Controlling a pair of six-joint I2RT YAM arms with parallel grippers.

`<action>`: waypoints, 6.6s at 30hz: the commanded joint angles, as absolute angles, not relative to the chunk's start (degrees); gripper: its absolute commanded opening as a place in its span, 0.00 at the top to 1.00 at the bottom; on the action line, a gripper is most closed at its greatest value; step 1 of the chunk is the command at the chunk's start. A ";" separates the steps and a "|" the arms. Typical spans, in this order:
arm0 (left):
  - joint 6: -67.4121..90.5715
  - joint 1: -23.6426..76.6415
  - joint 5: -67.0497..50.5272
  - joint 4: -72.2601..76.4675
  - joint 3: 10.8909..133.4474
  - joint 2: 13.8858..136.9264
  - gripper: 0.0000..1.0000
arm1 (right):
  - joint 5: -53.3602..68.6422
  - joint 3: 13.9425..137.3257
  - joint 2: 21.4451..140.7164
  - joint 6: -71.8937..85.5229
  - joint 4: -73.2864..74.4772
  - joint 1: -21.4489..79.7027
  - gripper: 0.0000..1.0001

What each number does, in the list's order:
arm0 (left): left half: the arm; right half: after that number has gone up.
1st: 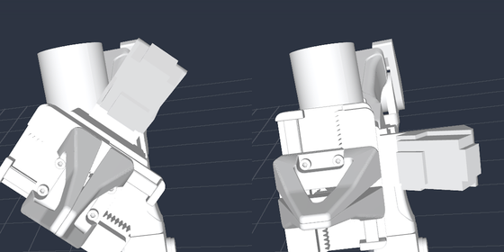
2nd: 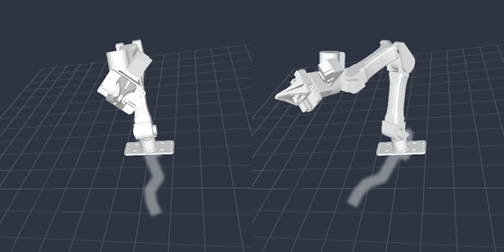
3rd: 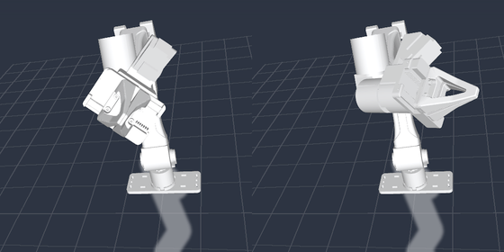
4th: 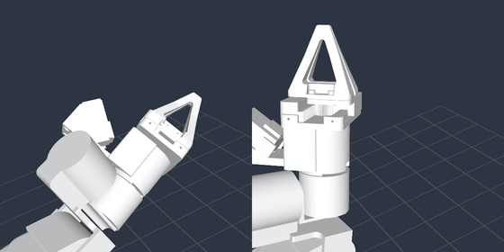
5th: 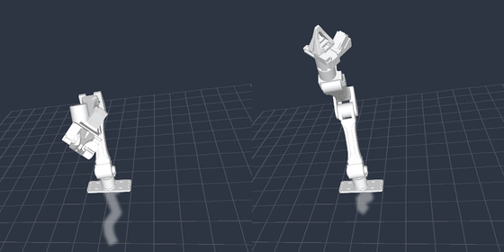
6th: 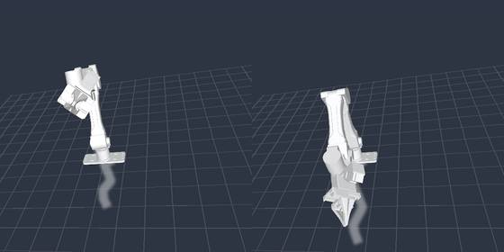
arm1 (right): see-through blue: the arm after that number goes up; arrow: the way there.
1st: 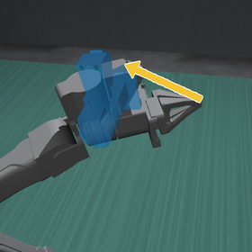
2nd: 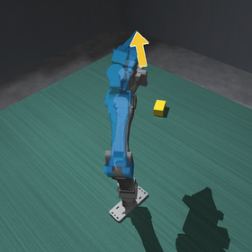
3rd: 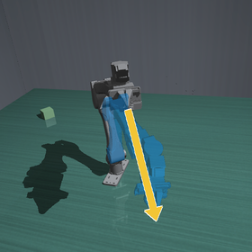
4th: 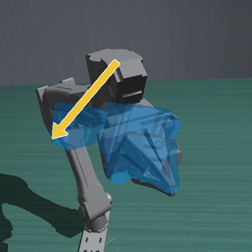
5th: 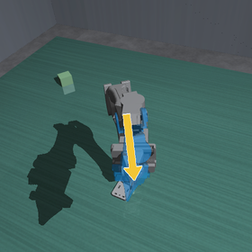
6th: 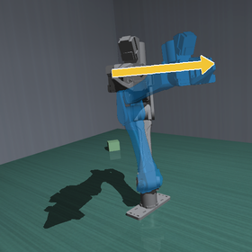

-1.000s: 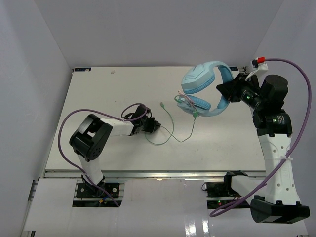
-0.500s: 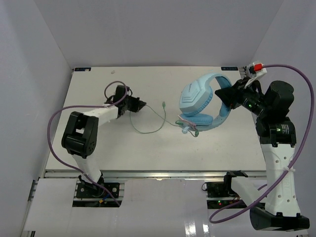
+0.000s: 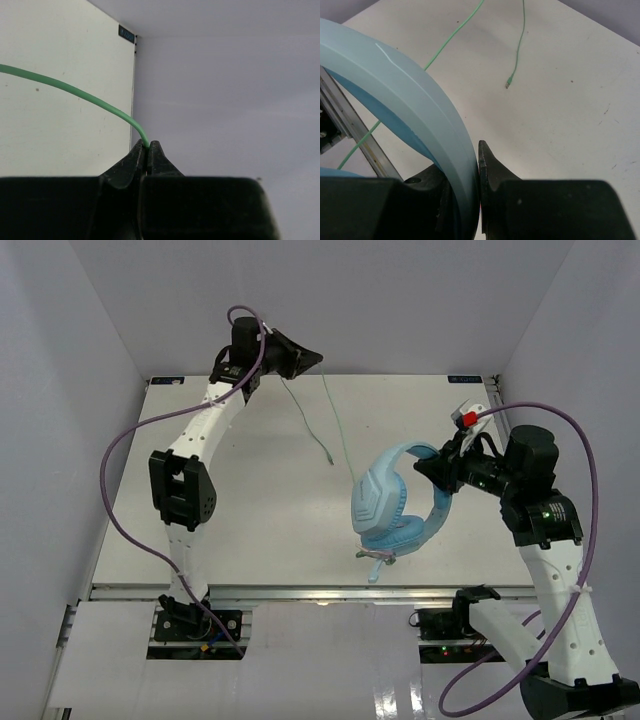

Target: Wrap the headphones

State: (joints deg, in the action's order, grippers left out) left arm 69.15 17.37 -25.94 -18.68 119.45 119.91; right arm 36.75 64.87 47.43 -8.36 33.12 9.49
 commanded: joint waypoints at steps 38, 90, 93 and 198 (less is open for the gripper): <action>59.89 42.71 3.62 -8.16 78.63 73.50 1.00 | -30.08 72.53 78.97 10.57 2.36 23.07 0.92; 36.30 34.98 9.60 -38.23 128.79 105.69 1.00 | 3.14 65.56 70.23 14.39 8.20 29.32 0.92; 33.99 35.15 8.12 -39.18 131.58 107.28 1.00 | 3.77 68.57 74.50 17.32 9.38 30.72 0.92; -45.70 32.26 -8.85 -20.24 47.90 79.62 0.19 | 30.91 69.58 61.85 -8.94 14.33 4.75 0.92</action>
State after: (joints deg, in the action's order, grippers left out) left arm -42.72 32.36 -11.15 -18.90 46.38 77.97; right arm 28.59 69.23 63.85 -10.96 17.97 5.19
